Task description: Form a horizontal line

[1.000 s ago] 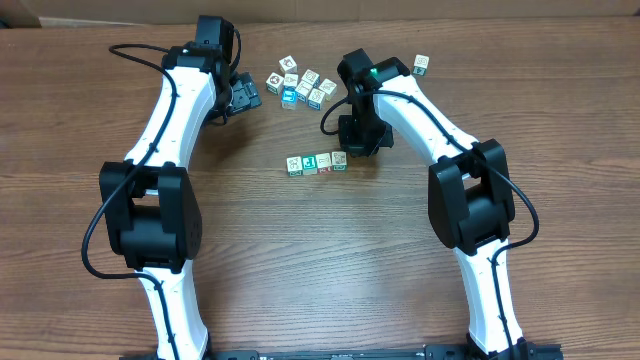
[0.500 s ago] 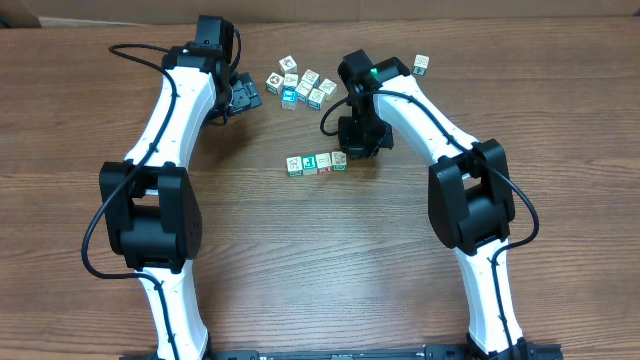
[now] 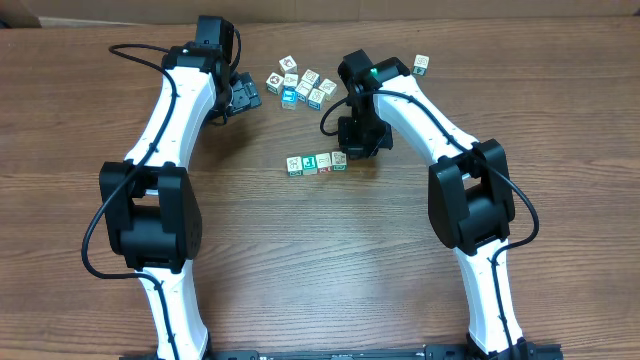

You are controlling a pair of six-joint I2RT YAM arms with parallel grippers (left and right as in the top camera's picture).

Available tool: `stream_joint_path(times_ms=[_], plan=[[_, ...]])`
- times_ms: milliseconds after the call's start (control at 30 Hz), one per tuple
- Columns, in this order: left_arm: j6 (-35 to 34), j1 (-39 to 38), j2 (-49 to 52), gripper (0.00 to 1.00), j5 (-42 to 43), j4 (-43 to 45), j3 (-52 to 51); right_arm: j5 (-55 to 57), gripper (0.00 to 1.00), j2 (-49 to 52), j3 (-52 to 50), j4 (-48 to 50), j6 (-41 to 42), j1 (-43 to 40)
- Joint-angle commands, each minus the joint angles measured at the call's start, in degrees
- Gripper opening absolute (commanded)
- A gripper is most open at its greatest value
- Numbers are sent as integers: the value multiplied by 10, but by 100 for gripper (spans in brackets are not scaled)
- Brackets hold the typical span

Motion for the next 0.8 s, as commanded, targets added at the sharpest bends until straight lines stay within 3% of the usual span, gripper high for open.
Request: stream_joint_path(times_ms=[0, 767], plan=[[9, 0, 8, 100, -6, -1, 11, -5, 8, -12, -2, 2, -4, 0], [9, 0, 8, 100, -6, -1, 11, -3, 8, -12, -2, 7, -19, 16]])
